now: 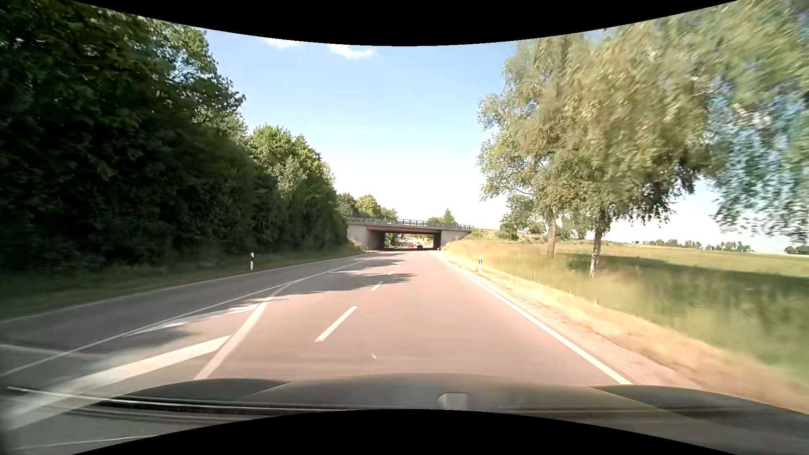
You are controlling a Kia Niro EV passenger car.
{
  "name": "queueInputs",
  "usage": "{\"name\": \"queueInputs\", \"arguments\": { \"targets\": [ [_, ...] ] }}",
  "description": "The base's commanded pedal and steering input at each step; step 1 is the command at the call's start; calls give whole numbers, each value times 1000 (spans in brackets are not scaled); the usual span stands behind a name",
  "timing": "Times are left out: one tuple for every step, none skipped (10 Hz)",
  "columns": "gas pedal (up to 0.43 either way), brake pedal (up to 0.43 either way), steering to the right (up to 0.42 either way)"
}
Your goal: Follow the waypoints while adhering to traffic rules and regulations
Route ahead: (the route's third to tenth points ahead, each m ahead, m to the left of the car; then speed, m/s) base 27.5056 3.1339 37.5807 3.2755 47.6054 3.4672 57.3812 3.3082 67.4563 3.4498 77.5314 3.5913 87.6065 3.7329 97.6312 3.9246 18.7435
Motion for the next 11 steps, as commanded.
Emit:
{"name": "queueInputs", "arguments": {
  "targets": [
    [87,6,-1],
    [87,6,0],
    [87,6,0],
    [87,6,0],
    [87,6,0],
    [87,6,-1],
    [87,6,-1],
    [87,6,0],
    [87,6,0],
    [87,6,1],
    [87,6,1]
  ]
}}
